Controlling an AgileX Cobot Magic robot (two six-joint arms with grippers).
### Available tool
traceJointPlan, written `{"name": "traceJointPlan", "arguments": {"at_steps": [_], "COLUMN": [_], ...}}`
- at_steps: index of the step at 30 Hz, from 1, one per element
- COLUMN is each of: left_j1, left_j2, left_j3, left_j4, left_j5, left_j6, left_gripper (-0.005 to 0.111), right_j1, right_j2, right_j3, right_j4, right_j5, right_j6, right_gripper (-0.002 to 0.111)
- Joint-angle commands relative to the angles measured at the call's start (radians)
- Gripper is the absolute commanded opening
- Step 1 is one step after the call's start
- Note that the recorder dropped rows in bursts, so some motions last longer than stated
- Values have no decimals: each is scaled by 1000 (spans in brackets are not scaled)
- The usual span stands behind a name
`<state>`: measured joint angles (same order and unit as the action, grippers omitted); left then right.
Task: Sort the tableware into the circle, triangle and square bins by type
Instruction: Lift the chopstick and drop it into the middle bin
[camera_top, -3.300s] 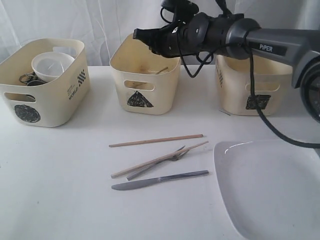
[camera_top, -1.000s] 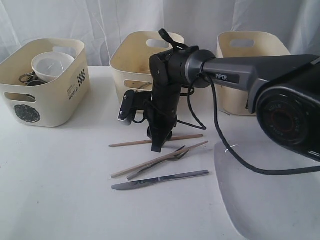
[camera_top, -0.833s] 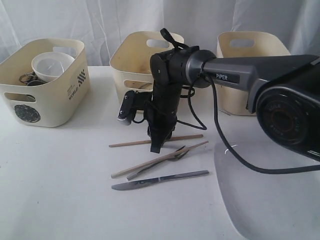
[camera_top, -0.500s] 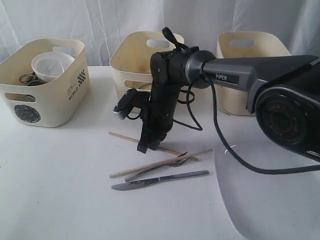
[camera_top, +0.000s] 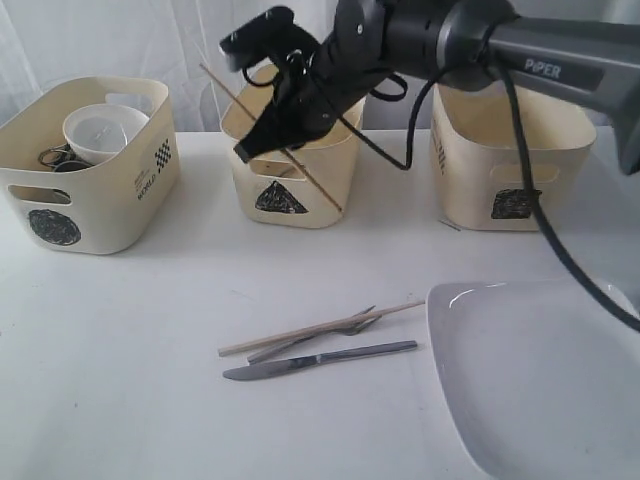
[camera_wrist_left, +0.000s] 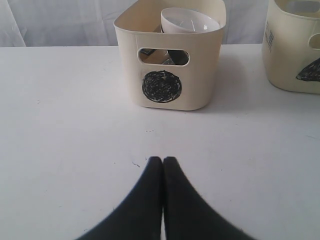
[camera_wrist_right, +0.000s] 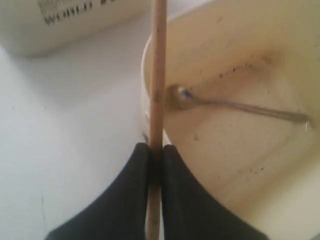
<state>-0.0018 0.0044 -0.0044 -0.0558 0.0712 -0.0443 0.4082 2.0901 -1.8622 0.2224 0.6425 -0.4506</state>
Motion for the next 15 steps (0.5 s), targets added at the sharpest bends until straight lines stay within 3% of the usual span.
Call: {"name": "traceJointPlan", "arguments": {"at_steps": [1, 7, 15], "left_j1": [1, 1, 1], "left_j2": [-4, -4, -4], "left_j3": [4, 4, 4], "left_j4": [0, 0, 0], "left_j5": [-11, -11, -11], "left_j6": [-4, -4, -4], "left_gripper": [0, 0, 0], "right_j1": [-44, -116, -222], "right_j2": [-52, -118, -213], "right_j3": [4, 154, 370], "right_j4": [140, 229, 582], "right_j5": [-45, -93, -323], "right_j6": [52, 52, 4], "right_gripper": [0, 0, 0]}}
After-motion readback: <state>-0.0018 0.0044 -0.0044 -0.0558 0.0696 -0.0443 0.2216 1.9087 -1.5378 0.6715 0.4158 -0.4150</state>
